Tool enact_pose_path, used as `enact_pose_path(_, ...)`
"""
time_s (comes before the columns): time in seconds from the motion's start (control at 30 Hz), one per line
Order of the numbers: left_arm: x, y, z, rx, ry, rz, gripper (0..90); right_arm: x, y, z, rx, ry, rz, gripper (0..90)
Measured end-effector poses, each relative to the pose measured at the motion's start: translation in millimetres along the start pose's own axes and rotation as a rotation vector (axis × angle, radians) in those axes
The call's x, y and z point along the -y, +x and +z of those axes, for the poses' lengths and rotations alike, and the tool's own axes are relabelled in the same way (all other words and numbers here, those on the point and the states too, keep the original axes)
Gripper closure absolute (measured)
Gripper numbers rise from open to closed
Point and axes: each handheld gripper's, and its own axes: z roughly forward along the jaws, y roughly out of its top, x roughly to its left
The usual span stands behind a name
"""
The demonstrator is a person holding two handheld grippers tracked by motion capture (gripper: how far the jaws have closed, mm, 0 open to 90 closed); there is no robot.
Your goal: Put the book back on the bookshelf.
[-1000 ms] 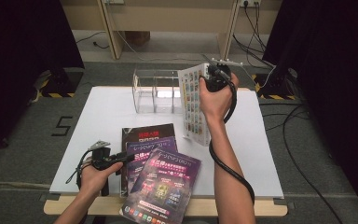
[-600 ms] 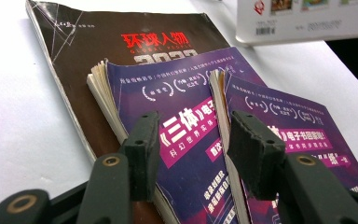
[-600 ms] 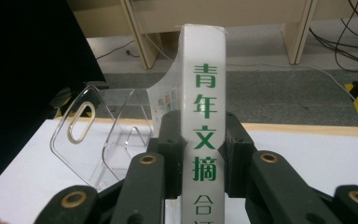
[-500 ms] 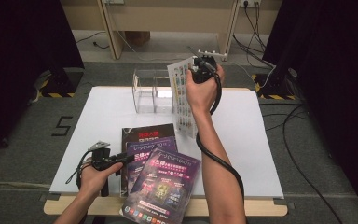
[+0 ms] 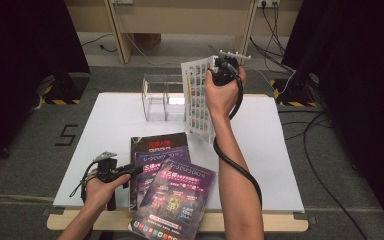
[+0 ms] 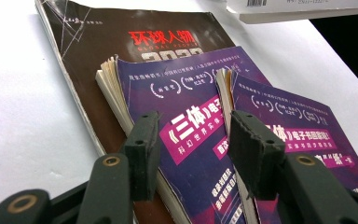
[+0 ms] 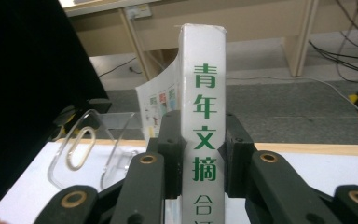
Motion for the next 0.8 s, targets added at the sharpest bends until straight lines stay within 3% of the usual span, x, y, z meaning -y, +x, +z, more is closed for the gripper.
enact_pose_path(0.43, 0.6, -0.2, 1.2, 0.000, 0.002, -0.002, 53.0, 2.1, -8.1, -3.4, -0.014, -0.009, 0.018, 74.1)
enact_pose_path(0.8, 3.6, -0.9, 3.1, 0.006, 0.014, 0.001, 53.1, -0.5, -4.1, 15.1, -0.061, -0.042, 0.029, 74.1)
